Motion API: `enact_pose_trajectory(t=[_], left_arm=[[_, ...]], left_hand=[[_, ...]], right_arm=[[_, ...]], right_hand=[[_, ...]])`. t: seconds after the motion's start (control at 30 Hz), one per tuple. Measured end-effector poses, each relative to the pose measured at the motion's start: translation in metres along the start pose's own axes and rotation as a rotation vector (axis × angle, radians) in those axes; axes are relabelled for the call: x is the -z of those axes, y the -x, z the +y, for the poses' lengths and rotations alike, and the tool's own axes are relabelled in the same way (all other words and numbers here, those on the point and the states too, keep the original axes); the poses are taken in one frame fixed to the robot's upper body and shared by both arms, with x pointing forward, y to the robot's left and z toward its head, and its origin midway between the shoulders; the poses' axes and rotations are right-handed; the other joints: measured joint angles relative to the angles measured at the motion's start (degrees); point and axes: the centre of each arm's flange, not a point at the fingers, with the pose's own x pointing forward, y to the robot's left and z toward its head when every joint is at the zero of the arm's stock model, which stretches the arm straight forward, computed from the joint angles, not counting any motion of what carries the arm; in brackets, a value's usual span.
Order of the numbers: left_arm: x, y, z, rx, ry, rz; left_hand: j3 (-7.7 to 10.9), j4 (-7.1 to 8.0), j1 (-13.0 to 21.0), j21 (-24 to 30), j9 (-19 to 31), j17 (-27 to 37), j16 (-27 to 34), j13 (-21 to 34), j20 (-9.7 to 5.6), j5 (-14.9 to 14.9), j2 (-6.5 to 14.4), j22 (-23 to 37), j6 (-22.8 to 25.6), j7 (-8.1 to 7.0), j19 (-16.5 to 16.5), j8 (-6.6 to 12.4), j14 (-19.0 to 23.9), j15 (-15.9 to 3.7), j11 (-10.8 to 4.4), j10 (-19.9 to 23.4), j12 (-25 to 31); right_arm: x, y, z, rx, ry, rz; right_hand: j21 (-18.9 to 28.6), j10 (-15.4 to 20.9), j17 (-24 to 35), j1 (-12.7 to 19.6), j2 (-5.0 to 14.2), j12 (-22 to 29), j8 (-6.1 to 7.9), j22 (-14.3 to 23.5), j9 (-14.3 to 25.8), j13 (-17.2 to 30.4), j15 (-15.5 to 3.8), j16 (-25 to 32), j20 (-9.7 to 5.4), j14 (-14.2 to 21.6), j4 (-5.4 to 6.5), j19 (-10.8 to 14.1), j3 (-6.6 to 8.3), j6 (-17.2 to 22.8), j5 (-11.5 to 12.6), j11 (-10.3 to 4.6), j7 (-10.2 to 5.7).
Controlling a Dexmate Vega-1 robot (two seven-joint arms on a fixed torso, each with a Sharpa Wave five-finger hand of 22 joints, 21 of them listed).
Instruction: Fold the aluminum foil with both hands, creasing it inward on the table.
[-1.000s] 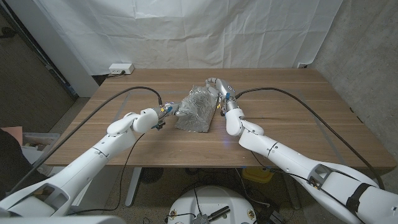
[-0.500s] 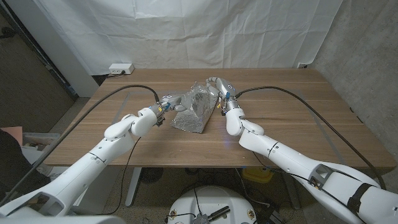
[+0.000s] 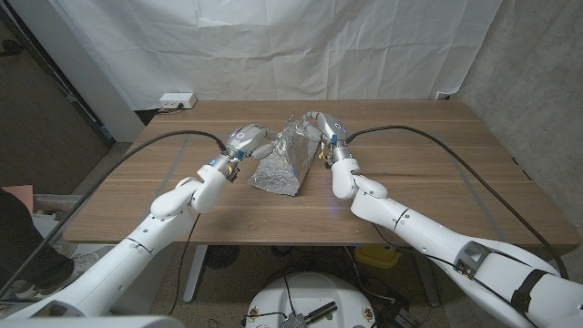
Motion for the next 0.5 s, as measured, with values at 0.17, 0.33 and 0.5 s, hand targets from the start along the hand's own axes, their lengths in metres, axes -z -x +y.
enact_pose_trajectory(t=[0.17,0.33,0.5], left_arm=[[0.002,0.007,-0.002,-0.109,-0.019,0.001],[0.002,0.012,-0.002,-0.241,-0.027,-0.003],[-0.001,0.018,0.012,-0.426,-0.036,-0.024]], left_hand=[[-0.64,-1.07,1.5,1.5,1.8,3.9,3.9,3.0,-0.1,0.0,0.5,1.3,1.4,0.85,0.1,2.14,1.9,0.49,0.67,2.1,2.5],[-1.27,-1.7,2.6,2.4,4.5,8.8,6.2,7.3,0.26,0.0,0.8,3.1,-2.2,0.38,-1.6,2.26,-1.1,1.21,0.6,-1.7,3.6],[-2.15,-0.81,2.6,2.6,6.9,12.0,5.5,11.2,0.39,0.0,0.8,4.3,-7.4,-0.49,-4.8,2.26,-7.0,1.73,0.24,-7.6,4.6]], right_arm=[[0.0,0.0,0.0,0.002,0.006,0.001],[-0.002,-0.002,-0.001,0.004,0.007,-0.001],[-0.002,-0.002,-0.001,0.005,0.008,0.001]], right_hand=[[0.0,0.2,0.0,0.0,0.0,0.0,0.0,0.0,0.0,0.0,-0.32,0.0,0.21,0.3,0.0,0.2,0.0,0.0,0.0,-0.21,0.0],[-0.2,0.5,0.0,0.0,0.0,0.0,0.0,0.0,0.0,0.0,-0.15,0.0,0.4,0.7,0.0,0.4,0.0,0.0,0.0,0.1,0.0],[-0.2,0.5,0.0,0.0,0.0,0.0,0.0,0.0,0.0,0.0,-0.15,0.0,0.09,0.7,0.0,0.7,0.0,0.0,0.0,0.1,0.0]])
